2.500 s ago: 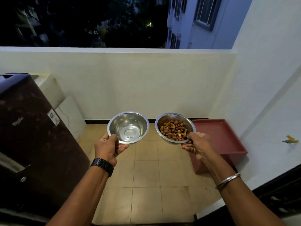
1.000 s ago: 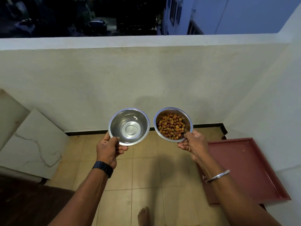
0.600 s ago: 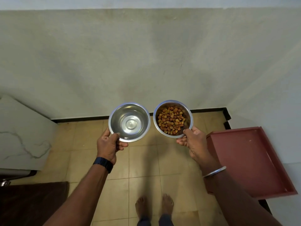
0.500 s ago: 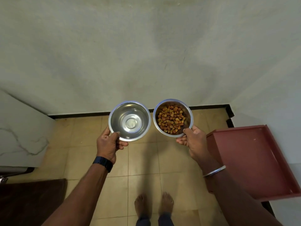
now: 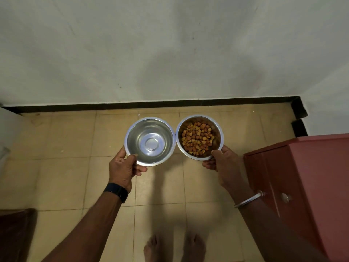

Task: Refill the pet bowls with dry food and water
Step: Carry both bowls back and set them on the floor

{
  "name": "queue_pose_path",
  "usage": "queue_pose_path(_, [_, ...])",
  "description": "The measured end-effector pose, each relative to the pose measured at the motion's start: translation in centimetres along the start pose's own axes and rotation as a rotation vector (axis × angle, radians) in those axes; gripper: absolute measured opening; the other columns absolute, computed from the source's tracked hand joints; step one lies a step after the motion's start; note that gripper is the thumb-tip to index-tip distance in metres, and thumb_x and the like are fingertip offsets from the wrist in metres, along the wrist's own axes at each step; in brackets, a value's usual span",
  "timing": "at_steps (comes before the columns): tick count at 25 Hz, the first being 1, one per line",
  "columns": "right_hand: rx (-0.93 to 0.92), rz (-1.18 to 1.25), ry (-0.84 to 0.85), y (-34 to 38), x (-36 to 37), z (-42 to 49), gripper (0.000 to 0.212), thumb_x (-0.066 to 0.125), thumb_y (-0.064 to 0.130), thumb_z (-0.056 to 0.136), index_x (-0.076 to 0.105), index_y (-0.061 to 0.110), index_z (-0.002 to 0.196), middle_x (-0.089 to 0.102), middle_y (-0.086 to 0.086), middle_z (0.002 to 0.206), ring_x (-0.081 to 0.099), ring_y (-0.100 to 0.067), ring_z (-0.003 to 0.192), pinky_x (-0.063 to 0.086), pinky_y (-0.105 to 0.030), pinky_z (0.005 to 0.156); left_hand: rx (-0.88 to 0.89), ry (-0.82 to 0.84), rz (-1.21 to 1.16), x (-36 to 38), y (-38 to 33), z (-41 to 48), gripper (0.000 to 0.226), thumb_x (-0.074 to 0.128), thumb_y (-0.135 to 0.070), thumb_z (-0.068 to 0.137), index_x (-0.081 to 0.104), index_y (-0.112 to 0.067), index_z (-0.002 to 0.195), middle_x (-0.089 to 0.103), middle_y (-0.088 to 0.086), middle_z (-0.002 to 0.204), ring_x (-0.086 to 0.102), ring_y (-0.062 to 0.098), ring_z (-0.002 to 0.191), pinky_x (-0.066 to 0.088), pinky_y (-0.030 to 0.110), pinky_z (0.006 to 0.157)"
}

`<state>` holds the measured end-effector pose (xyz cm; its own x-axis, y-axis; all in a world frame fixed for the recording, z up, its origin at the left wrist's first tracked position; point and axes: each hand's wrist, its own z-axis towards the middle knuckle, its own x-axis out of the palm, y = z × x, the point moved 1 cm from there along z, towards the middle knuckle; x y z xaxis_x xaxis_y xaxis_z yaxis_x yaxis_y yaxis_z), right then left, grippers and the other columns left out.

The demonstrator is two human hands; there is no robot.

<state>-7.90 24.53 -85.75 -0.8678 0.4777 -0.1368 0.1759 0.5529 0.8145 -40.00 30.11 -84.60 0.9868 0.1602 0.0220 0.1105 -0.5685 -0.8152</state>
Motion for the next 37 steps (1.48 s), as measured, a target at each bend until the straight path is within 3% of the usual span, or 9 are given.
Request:
queue_pose_path(9, [0.016, -0.006, 0.002, -14.8, 2.3, 13.3, 0.025, 0.054, -0.002, 0.101, 0.074, 0.002, 0.114, 0.073, -0.024, 0.073, 0.073, -0.031, 0.055, 0.064, -0.033, 0.053, -0.049, -0.004, 0.041, 0.9, 16.4, 13.6, 0.05, 0.056, 0.005, 0.098, 0.067, -0.018, 0.14, 0.074, 0.016, 0.073, 0.068, 0.027, 0.048, 0.05, 0.027, 0.041])
queue_pose_path(16, [0.055, 0.028, 0.008, -21.7, 3.3, 19.3, 0.029, 0.055, -0.002, 0.102, 0.074, 0.015, 0.116, 0.077, -0.017, 0.072, 0.074, -0.029, 0.056, 0.066, -0.037, 0.057, -0.094, -0.002, 0.063, 1.1, 24.3, 19.5, 0.047, 0.06, 0.001, 0.099, 0.068, -0.021, 0.14, 0.074, 0.029, 0.083, 0.069, 0.026, 0.051, 0.053, 0.028, 0.044])
queue_pose_path(24, [0.114, 0.047, -0.01, -26.6, 3.0, 22.5, 0.024, 0.057, -0.001, 0.101, 0.073, 0.008, 0.116, 0.075, -0.024, 0.086, 0.074, -0.029, 0.061, 0.065, -0.033, 0.055, -0.152, -0.017, 0.005, 1.5, 28.8, 22.2, 0.047, 0.059, 0.003, 0.1, 0.067, -0.028, 0.135, 0.074, 0.026, 0.078, 0.069, 0.022, 0.048, 0.056, 0.025, 0.044])
queue_pose_path(30, [0.138, 0.051, -0.017, -28.4, 3.5, 22.9, 0.027, 0.058, -0.002, 0.103, 0.073, 0.019, 0.113, 0.079, -0.016, 0.08, 0.077, -0.029, 0.061, 0.067, -0.038, 0.059, -0.161, -0.009, 0.005, 2.0, 29.8, 23.1, 0.047, 0.059, 0.001, 0.101, 0.064, -0.02, 0.142, 0.075, 0.021, 0.072, 0.07, 0.022, 0.05, 0.056, 0.024, 0.045])
queue_pose_path(37, [0.138, 0.051, -0.022, -29.1, 3.6, 22.6, 0.029, 0.059, 0.0, 0.103, 0.073, 0.025, 0.11, 0.079, -0.026, 0.091, 0.076, -0.034, 0.066, 0.066, -0.038, 0.059, -0.129, -0.005, 0.055, 2.4, 30.1, 23.0, 0.036, 0.059, -0.004, 0.103, 0.067, -0.022, 0.134, 0.073, 0.018, 0.067, 0.07, 0.019, 0.05, 0.052, 0.024, 0.042])
